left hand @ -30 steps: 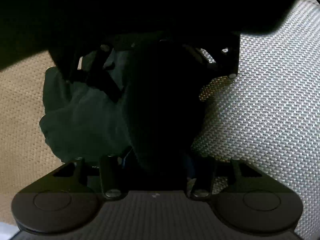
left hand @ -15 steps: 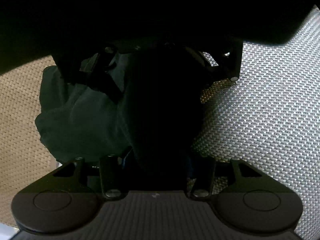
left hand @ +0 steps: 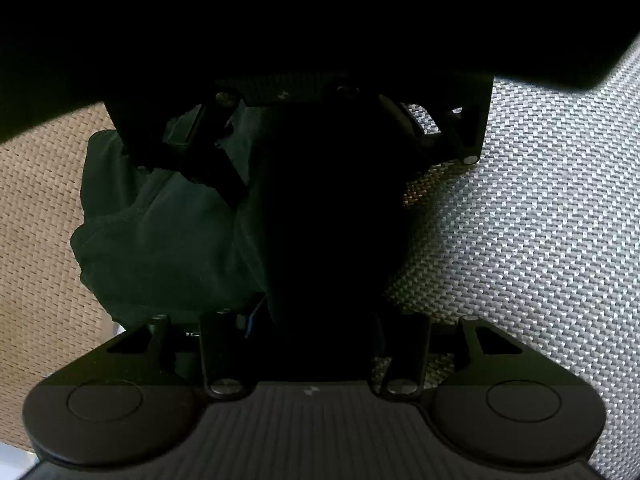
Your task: Fold clothes
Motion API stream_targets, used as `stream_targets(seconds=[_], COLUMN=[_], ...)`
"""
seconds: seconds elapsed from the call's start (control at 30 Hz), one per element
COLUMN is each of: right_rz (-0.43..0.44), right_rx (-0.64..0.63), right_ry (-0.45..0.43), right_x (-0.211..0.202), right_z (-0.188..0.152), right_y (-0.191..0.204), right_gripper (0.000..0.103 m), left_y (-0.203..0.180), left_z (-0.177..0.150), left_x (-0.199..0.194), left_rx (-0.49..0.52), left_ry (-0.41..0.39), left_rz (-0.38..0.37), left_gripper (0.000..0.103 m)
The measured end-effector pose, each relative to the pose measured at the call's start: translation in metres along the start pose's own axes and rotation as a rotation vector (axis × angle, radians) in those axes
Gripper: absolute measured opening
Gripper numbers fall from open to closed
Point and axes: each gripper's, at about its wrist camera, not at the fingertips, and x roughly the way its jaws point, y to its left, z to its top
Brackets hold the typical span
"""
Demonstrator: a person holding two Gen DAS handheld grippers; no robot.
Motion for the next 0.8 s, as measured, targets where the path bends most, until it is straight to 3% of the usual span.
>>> stream_targets(seconds=[0.13, 0.37, 0.57, 0.8], right_rz=[-0.005, -0.022, -0.010, 0.088], right_rx=[0.009, 0.044, 0.049, 0.056], right_ry=[0.003, 0.006, 0.004, -0.061], right_x=[-0.002, -0.009, -0.025, -0.078], right_z=[0.006, 0.015, 0.027, 0.024], right_y=[-0.001, -0.002, 0.002, 0.034], right_gripper=[0.069, 0.047, 0.040, 0.039], left_y=[-0.006, -0.014, -0.024, -0.057], left_z=[0.001, 0.007, 0.012, 0.015], left_x=[0.000, -0.007, -0.026, -0.085], left_rx=[0.012, 0.044, 0.048, 0.050], left_ry=[0.001, 0.022, 0.030, 0.014], left_rz=[0.006, -0.009, -0.064, -0.161], left_gripper=[0.045, 0.025, 0.022, 0.022])
